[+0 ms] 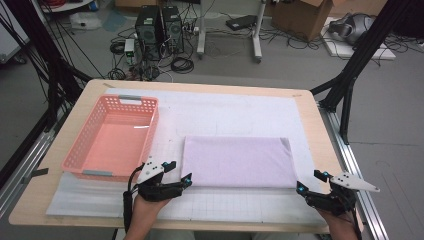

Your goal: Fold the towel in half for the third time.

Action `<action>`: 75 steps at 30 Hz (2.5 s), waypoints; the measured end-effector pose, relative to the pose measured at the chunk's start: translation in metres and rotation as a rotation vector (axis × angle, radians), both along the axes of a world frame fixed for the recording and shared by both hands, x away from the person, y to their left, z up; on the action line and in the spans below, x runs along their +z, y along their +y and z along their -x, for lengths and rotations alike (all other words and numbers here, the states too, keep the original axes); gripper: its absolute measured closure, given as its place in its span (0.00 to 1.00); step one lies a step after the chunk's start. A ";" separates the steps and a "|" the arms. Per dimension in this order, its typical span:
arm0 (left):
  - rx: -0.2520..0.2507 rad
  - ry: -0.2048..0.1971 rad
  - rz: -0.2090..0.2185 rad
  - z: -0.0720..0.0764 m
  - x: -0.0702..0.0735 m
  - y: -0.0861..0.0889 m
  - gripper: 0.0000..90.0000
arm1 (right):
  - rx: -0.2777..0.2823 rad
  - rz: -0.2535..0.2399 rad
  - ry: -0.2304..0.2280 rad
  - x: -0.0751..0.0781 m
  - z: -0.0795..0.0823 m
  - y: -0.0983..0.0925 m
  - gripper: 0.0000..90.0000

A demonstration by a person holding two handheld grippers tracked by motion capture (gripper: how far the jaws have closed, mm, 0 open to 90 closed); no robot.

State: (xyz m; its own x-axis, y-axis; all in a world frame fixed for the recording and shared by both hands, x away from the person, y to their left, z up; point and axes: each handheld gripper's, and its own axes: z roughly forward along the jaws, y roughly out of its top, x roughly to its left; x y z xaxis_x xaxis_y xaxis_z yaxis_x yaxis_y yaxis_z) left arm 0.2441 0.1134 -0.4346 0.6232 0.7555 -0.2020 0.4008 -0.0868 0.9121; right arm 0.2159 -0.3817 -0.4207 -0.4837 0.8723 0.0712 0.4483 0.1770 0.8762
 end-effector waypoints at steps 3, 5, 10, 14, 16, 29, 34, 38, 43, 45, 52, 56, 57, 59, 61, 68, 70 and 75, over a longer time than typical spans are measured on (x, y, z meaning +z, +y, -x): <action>0.017 0.020 -0.025 0.000 -0.002 -0.001 0.33 | 0.022 0.009 0.001 0.001 -0.002 0.004 0.21; 0.028 0.033 -0.035 -0.001 -0.004 0.000 0.33 | 0.026 0.006 0.004 0.001 -0.004 0.006 0.21; 0.052 0.051 -0.048 -0.003 -0.007 0.001 0.35 | 0.040 0.009 0.005 0.001 -0.007 0.012 0.22; 0.067 0.065 -0.039 -0.006 -0.006 0.000 0.31 | 0.045 -0.015 0.003 0.003 -0.010 0.018 0.24; 0.071 0.074 -0.045 -0.007 -0.007 0.000 0.33 | 0.051 -0.022 0.004 0.004 -0.012 0.023 0.24; 0.029 0.195 -0.122 -0.014 -0.018 -0.006 0.55 | 0.104 -0.017 -0.016 0.016 -0.036 0.055 0.24; 0.017 0.210 -0.137 -0.013 -0.019 -0.010 0.65 | 0.146 -0.021 -0.008 0.020 -0.059 0.078 0.24; 0.038 0.222 -0.130 -0.014 -0.019 -0.011 0.72 | 0.207 -0.030 0.031 0.021 -0.084 0.101 0.23; 0.033 0.230 -0.124 -0.014 -0.019 -0.014 0.83 | 0.257 0.002 0.065 0.022 -0.111 0.132 0.22; 0.031 0.243 -0.115 -0.014 -0.018 -0.014 0.87 | 0.274 0.006 0.074 0.024 -0.120 0.143 0.22; 0.032 0.269 -0.085 -0.016 -0.019 -0.011 0.90 | 0.326 0.045 0.115 0.025 -0.148 0.174 0.22; 0.032 0.284 -0.053 -0.017 -0.020 -0.009 0.90 | 0.352 0.066 0.131 0.023 -0.160 0.193 0.25; 0.035 0.289 -0.043 -0.017 -0.020 -0.008 0.90 | 0.353 0.070 0.133 0.021 -0.164 0.197 0.25; 0.039 0.296 -0.040 -0.017 -0.020 -0.008 0.90 | 0.355 0.077 0.150 0.019 -0.169 0.205 0.28; 0.045 0.296 -0.039 -0.016 -0.020 -0.009 0.90 | 0.366 0.096 0.158 0.016 -0.174 0.214 0.32; 0.044 0.306 -0.026 -0.017 -0.021 -0.007 0.90 | 0.424 0.140 0.190 0.006 -0.192 0.252 0.38; 0.043 0.307 -0.021 -0.017 -0.021 -0.007 0.90 | 0.444 0.146 0.202 0.002 -0.196 0.264 0.38; 0.043 0.313 -0.012 -0.016 -0.021 -0.006 0.90 | 0.474 0.190 0.202 -0.005 -0.203 0.289 0.42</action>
